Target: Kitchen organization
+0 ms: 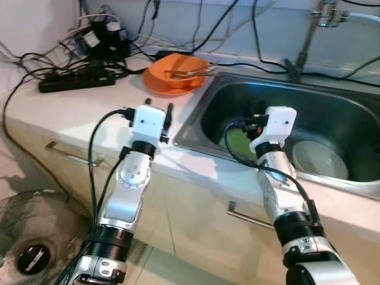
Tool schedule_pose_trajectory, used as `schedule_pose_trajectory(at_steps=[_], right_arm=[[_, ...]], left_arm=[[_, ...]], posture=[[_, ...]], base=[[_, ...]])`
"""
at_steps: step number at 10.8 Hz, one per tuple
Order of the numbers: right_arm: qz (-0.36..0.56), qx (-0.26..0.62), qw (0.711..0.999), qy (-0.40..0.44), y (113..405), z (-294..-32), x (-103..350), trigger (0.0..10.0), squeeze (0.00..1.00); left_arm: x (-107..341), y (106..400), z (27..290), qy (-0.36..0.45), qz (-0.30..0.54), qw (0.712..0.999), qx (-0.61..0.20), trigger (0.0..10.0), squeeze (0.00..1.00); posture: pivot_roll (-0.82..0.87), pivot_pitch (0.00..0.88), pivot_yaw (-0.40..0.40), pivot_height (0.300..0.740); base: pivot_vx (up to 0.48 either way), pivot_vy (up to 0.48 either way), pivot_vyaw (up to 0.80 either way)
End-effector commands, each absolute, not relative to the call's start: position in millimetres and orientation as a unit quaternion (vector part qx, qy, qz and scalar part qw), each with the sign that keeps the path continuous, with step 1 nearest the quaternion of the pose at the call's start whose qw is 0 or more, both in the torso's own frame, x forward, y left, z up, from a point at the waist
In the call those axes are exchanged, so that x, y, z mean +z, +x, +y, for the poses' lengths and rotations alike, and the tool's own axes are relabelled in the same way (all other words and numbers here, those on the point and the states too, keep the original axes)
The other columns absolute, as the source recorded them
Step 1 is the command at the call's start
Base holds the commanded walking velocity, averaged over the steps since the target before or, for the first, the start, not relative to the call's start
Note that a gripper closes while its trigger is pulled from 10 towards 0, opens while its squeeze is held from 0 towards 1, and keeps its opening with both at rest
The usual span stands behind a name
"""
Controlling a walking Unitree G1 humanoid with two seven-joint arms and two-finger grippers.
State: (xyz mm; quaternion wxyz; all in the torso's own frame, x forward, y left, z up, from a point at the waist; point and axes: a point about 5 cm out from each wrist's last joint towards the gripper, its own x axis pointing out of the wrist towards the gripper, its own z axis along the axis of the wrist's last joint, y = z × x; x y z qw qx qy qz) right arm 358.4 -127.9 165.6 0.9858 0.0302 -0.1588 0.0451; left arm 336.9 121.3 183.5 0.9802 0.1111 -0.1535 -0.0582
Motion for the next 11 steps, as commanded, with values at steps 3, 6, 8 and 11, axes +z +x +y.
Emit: schedule_pose_trajectory(at_steps=[3, 6, 8, 11], right_arm=[[-0.155, 0.049, 0.986, 0.046, 357.3, -121.8, 170.3, 10.0, 0.0], [-0.147, 0.043, 0.987, 0.045, 355.7, -120.6, 168.1, 10.0, 0.0], [-0.142, 0.045, 0.987, 0.057, 356.6, -119.2, 169.7, 10.0, 0.0], [-0.142, 0.037, 0.987, 0.066, 356.7, -119.2, 170.2, 10.0, 0.0]], left_arm=[[183.4, 340.9, 124.6, 0.103, -0.155, 0.981, -0.048, 10.0, 0.0], [181.0, 339.7, 124.2, 0.106, -0.153, 0.981, -0.052, 10.0, 0.0], [180.4, 339.6, 122.9, 0.107, -0.153, 0.981, -0.056, 10.0, 0.0], [180.6, 340.5, 123.8, 0.114, -0.151, 0.98, -0.058, 10.0, 0.0]], posture=[[0.15, 0.009, 0.058, 0.74], [0.15, 0.0, 0.059, 0.74], [0.15, 0.0, 0.061, 0.74], [0.15, 0.0, 0.065, 0.74]], base=[[0.0, 0.21, -0.43], [0.0, 0.369, 0.0], [0.0, 0.388, 0.0], [0.0, 0.259, -0.26]])
